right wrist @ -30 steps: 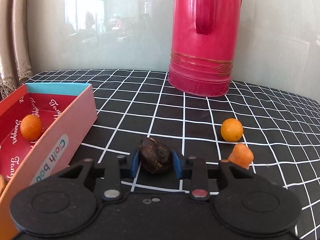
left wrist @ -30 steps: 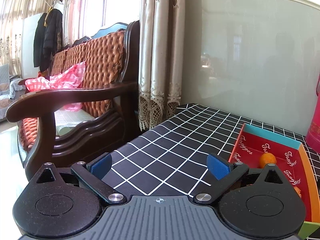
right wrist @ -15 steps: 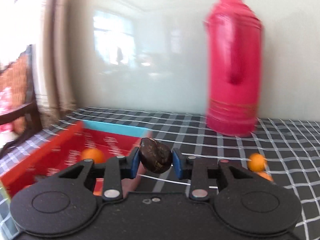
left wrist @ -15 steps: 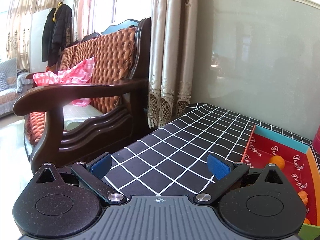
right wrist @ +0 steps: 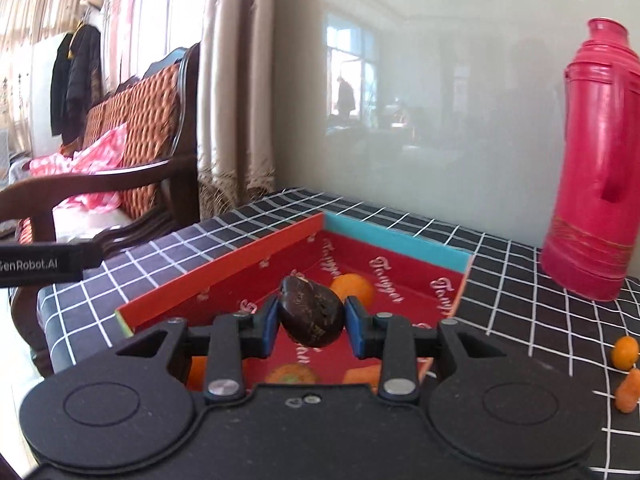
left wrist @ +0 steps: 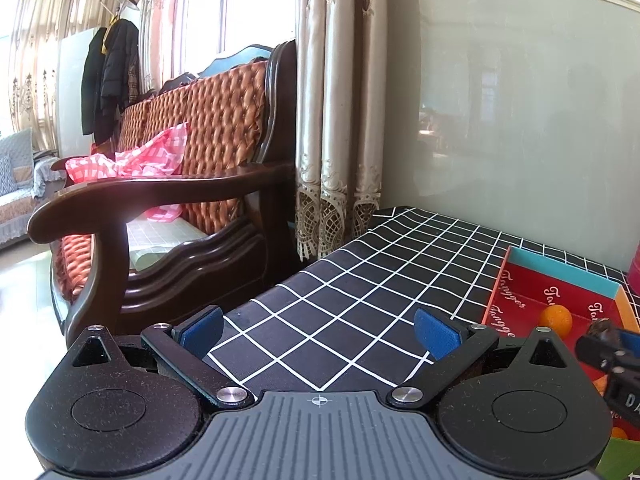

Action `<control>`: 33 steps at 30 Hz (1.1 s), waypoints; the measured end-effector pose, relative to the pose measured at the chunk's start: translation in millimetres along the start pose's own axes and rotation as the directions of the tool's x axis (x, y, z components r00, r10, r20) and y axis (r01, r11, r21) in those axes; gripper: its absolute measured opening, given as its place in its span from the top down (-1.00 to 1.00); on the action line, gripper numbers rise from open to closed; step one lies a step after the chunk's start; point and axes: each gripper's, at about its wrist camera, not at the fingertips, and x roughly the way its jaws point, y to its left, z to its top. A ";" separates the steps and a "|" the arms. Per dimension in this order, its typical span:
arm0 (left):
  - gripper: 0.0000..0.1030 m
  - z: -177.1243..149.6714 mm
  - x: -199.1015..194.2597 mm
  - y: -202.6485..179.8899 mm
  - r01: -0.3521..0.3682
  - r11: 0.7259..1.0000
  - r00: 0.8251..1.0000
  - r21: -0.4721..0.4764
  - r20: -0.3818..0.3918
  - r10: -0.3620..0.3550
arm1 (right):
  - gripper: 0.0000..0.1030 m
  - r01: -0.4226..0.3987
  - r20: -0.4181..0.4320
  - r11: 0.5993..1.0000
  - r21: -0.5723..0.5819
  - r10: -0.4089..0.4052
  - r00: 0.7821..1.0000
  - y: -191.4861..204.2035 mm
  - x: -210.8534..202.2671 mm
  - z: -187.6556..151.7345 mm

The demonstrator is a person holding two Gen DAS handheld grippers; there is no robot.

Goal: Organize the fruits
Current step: 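Carry the dark fruit into the box and open the right gripper, then move the left gripper to the orange carrot chunk and close on it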

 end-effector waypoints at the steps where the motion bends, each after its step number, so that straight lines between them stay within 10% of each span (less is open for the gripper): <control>1: -0.96 0.1 0.5 0.5 -0.002 1.000 1.000 0.000 -0.001 0.002 | 0.45 -0.001 -0.005 1.000 -0.002 0.001 1.000 1.6 1.8 0.0; 5: -0.96 0.3 2.4 2.1 -0.005 1.000 1.000 -0.004 -0.009 0.005 | -0.14 0.034 0.012 0.999 0.007 -0.034 0.999 3.8 -0.8 -1.4; 13: -0.96 -0.5 1.1 -7.0 0.012 1.000 1.000 0.009 -0.013 -0.012 | -0.44 0.159 0.086 0.986 0.055 -0.164 0.983 -15.4 -18.5 6.6; 33: -0.96 -11.3 -31.9 -87.5 0.153 0.979 0.987 0.133 0.029 -0.158 | -0.62 0.472 -0.009 0.872 0.131 -0.475 0.880 -89.8 -62.0 -14.4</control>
